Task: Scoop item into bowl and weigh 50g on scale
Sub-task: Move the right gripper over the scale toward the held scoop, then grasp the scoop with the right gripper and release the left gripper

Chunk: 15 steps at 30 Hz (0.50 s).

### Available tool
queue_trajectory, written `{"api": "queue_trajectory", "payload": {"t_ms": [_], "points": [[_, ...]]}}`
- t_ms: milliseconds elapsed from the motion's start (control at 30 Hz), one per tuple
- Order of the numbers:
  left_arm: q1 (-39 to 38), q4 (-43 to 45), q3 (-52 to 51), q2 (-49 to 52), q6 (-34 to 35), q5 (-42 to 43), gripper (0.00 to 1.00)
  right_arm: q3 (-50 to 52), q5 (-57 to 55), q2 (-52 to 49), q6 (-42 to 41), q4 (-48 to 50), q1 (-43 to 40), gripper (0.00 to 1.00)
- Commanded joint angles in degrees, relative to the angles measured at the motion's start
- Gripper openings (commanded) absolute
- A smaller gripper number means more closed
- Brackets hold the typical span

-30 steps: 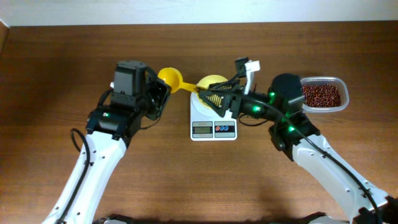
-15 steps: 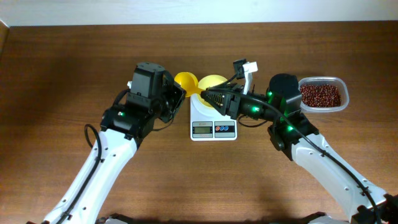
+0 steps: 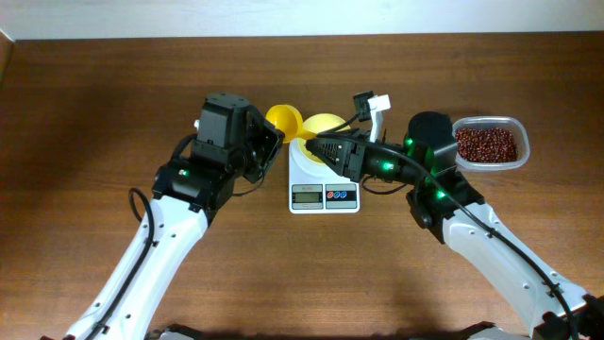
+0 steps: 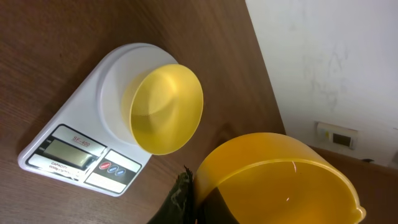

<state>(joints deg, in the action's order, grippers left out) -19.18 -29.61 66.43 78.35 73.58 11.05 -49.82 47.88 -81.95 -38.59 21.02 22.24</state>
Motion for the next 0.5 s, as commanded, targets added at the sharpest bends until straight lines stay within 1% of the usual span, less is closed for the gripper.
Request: {"api": "queue_trajectory", "payload": {"t_ms": [0, 167, 467], "points": [[-0.3, 0.0, 0.6, 0.4, 0.6, 0.8, 0.0, -0.9, 1.0, -0.2, 0.6, 0.2, 0.3, 0.27], [-0.3, 0.0, 0.6, 0.4, 0.6, 1.7, 0.0, -0.9, 1.0, -0.2, 0.6, 0.2, 0.3, 0.24], [-0.3, -1.7, 0.6, 0.4, 0.6, 1.6, 0.0, -0.9, -0.1, -0.2, 0.4, 0.2, 0.3, 0.24]]}}
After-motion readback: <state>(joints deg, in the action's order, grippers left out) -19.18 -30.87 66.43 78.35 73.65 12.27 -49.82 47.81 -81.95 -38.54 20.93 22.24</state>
